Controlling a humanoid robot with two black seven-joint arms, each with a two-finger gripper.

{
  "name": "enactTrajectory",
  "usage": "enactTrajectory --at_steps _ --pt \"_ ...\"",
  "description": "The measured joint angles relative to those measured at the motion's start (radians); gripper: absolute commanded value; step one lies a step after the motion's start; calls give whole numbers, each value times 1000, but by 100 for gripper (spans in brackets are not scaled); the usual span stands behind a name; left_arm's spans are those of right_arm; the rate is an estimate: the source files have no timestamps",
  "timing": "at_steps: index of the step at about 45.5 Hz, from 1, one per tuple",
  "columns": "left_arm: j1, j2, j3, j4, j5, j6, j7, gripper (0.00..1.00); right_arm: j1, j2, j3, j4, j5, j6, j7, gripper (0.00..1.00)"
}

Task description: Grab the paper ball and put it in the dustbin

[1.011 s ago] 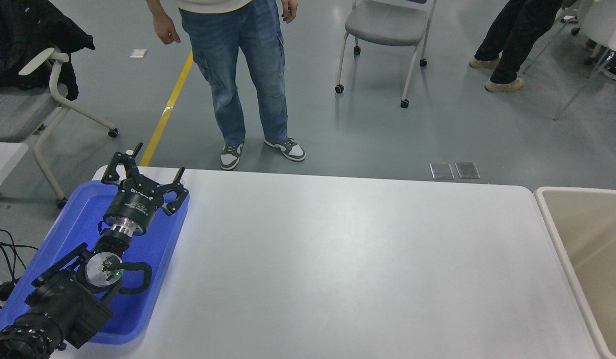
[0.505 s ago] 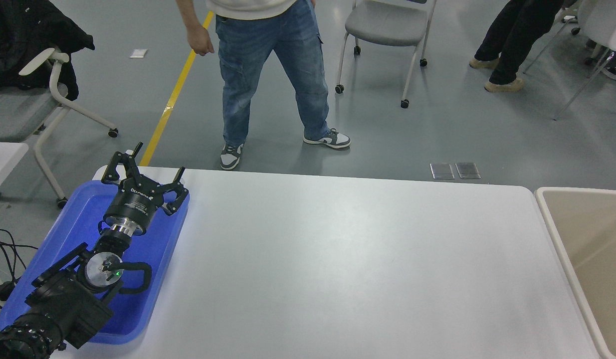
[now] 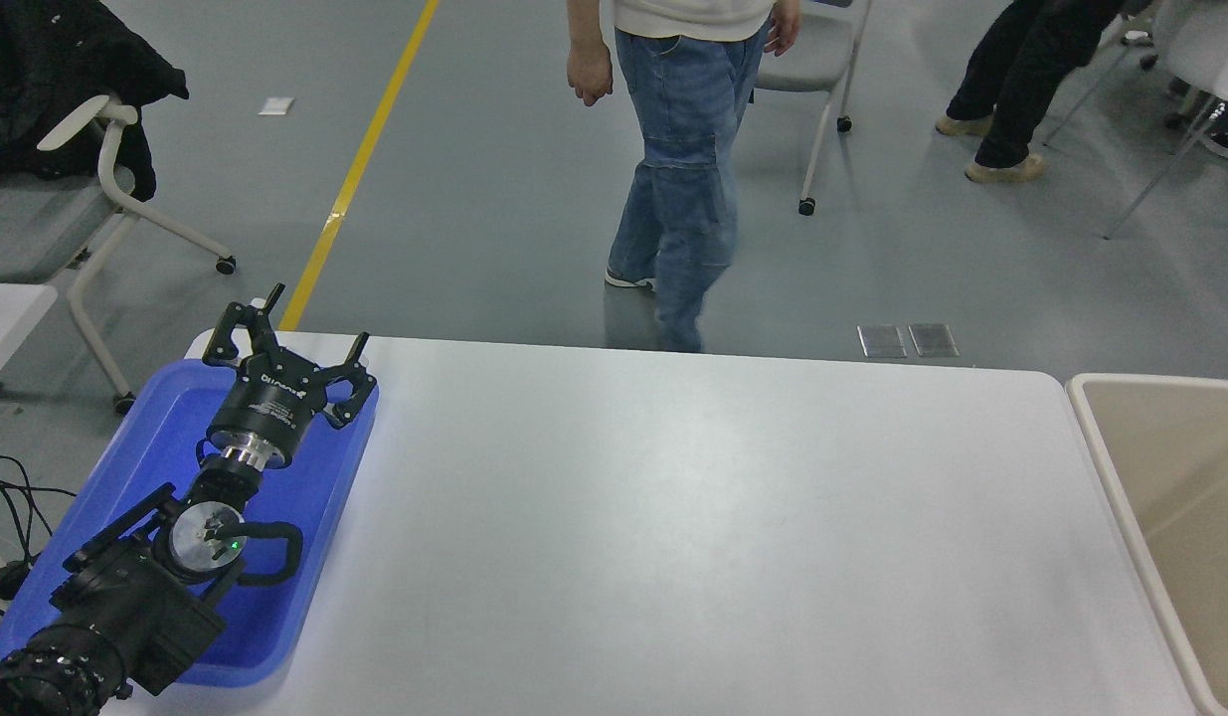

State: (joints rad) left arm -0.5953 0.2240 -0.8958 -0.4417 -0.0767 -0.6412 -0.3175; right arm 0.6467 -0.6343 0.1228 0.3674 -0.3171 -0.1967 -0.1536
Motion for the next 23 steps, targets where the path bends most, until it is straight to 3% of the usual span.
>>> enactTrajectory --at_steps 11,23 --pt "0 0 0 0 0 0 0 100 -31 -96 271 223 4 19 -2 100" --pt "1 0 0 0 0 0 0 100 -81 -124 518 385 5 51 5 100"
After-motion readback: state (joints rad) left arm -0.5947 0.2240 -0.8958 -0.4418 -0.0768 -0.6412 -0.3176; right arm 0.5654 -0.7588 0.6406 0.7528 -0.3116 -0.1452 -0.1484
